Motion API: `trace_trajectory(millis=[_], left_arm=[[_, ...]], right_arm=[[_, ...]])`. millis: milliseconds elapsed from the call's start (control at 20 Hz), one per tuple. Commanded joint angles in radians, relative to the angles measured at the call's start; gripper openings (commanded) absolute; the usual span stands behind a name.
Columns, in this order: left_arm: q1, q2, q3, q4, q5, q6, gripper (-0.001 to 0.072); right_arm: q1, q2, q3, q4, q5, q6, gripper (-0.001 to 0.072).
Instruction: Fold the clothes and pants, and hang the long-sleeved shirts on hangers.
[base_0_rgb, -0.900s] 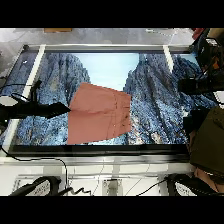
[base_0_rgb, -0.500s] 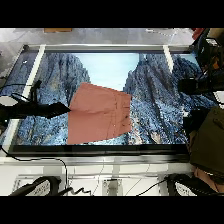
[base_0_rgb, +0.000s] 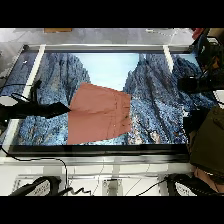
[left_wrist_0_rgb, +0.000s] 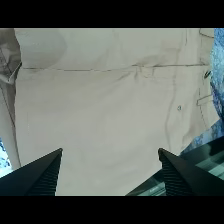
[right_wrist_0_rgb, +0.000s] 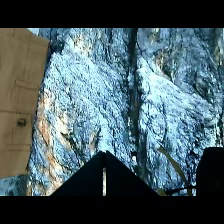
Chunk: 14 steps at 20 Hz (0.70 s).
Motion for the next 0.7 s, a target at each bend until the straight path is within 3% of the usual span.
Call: trace_trajectory(millis=[0, 250, 350, 400, 450, 650], left_arm=[[0.001, -0.003, 0.000, 0.002, 0.014, -0.002, 0.0697], [0.001, -0.023, -0.002, 0.104, 0.004, -0.029, 0.0670], [0.014, -0.022, 0.001, 0.110, -0.010, -0.051, 0.0491], [0.024, -0.021, 0.008, 0.109, -0.009, -0.052, 0.0458], [0.040, -0.021, 0.026, 0.109, -0.009, -0.052, 0.0458], [0.133, 0.042, 0.140, 0.110, -0.009, -0.042, 0.0454]], right_arm=[[0.000, 0.000, 0.000, 0.007, -0.097, 0.001, 0.0020], [-0.002, -0.007, -0.001, -0.008, -0.099, -0.015, 0.0018], [-0.002, -0.027, -0.019, -0.050, -0.011, -0.132, 0.0017], [-0.011, -0.037, -0.057, -0.039, 0.032, -0.229, 0.0018], [-0.025, -0.040, -0.124, 0.003, 0.054, -0.301, 0.0017], [-0.091, -0.039, -0.514, 0.351, 0.038, -0.426, 0.0018]])
